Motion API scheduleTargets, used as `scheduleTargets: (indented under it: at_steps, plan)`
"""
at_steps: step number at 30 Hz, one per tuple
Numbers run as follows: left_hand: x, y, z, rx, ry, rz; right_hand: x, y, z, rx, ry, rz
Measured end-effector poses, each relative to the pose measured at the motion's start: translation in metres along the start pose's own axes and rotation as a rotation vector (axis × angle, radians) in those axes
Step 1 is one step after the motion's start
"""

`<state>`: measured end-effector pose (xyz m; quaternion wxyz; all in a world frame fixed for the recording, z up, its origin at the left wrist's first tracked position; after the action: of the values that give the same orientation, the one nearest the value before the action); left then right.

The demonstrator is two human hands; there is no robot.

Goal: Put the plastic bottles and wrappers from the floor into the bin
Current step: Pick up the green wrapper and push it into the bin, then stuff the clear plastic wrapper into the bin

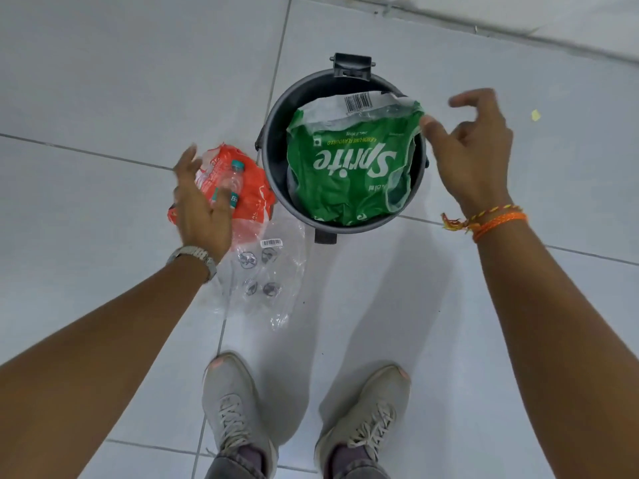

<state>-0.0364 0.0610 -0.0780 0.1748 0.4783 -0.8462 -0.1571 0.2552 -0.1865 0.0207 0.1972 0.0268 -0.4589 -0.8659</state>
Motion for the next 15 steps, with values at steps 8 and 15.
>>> scheduleTargets:
  at_steps: [8, 15]
  plan:
    - [0.069, 0.044, 0.119, -0.495, 0.768, 0.071, 0.019, -0.068, -0.036, 0.031, 0.088, 0.012]
    - [0.089, 0.034, 0.104, -0.434, 0.710, 0.004, 0.017, -0.080, -0.048, 0.013, 0.060, -0.083]
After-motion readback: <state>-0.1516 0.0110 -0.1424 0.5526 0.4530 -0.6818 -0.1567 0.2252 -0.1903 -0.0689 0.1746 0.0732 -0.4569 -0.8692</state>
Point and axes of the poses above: each hand's wrist, its own x-axis away from the middle knuckle, its own y-axis out of the back of the hand, z = x × y, the point moved 6 cm from there along -x, towards the middle knuckle, and after that the axes turned 11 degrees about x, right-handed, at the moved point
